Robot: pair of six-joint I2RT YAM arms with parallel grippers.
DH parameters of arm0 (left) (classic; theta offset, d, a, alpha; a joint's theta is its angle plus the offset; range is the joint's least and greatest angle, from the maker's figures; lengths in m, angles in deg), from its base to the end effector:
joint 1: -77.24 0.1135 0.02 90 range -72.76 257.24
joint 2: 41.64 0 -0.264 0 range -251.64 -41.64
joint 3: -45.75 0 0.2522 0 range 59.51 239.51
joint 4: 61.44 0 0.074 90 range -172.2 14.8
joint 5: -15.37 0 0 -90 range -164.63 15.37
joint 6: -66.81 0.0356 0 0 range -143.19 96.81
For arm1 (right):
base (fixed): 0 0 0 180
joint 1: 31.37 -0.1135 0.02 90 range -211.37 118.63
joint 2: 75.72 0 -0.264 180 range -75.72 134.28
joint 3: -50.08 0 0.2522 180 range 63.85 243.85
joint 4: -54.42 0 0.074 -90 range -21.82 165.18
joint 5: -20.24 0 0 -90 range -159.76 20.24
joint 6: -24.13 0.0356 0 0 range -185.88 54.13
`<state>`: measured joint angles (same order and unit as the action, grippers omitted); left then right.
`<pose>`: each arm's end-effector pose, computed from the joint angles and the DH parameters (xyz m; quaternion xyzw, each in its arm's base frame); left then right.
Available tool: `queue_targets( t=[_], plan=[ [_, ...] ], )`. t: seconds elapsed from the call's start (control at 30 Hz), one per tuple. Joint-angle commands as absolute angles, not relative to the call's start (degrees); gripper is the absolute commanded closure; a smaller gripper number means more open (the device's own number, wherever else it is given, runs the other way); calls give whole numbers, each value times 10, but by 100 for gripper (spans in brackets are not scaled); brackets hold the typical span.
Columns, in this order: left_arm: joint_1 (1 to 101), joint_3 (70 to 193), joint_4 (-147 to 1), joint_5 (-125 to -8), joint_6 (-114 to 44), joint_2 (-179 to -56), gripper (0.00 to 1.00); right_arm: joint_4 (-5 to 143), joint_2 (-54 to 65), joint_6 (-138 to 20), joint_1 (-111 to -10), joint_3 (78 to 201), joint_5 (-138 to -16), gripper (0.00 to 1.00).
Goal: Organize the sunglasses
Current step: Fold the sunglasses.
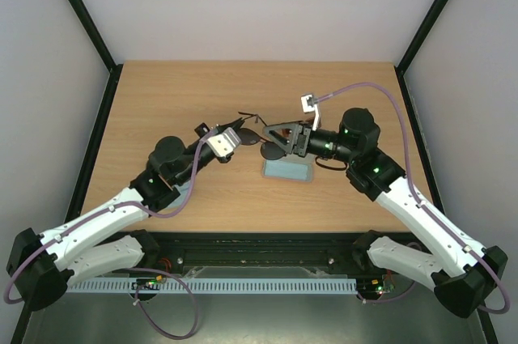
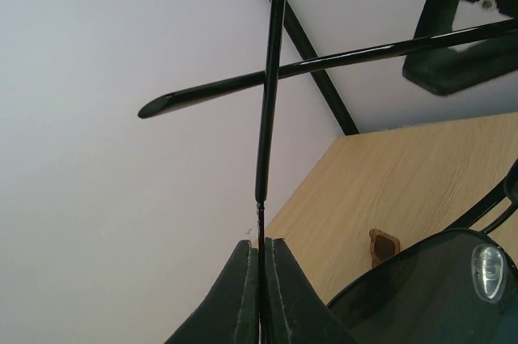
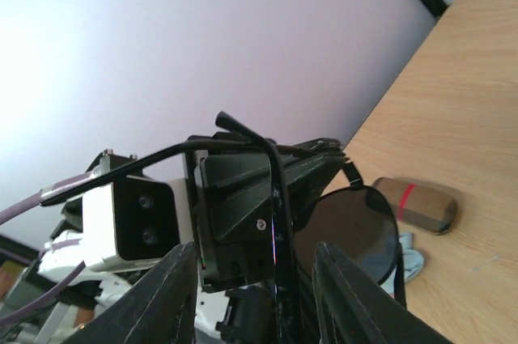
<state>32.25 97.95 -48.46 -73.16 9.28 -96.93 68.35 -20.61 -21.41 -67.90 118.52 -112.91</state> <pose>0.1616 -0.1629 0.3357 0.4102 0.4958 -0.0917 0.7599 0.1578 0.1472 0.3871 -0.2123 0.6773 0.6235 0.3277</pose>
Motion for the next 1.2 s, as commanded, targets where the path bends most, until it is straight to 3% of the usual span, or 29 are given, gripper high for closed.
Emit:
queue_targets(
  t=[0.0,0.27,0.5,0.7,0.8,0.9,1.03,1.17],
  plan=[
    [323,1007,-443,-705,84,-958,95,614,-203,-186,-678,1178,-1200,61],
    [323,1016,-463,-692,92,-962,96,550,-226,-160,-678,1156,-1225,81],
    [323,1016,-472,-678,82,-960,93,513,-237,-138,-678,1139,-1206,93],
    [323,1020,-495,-661,73,-963,79,475,-246,-125,-678,1132,-1189,98],
    [323,1029,-520,-641,72,-966,64,465,-246,-124,-678,1133,-1184,99],
    [324,1036,-530,-647,51,-967,55,463,-245,-127,-679,1133,-1182,99],
    [329,1050,-506,-722,-95,-973,37,461,-244,-134,-678,1130,-1183,99],
    [335,1072,-543,-801,-314,-978,33,448,-242,-150,-678,1134,-1193,99]
  ],
)
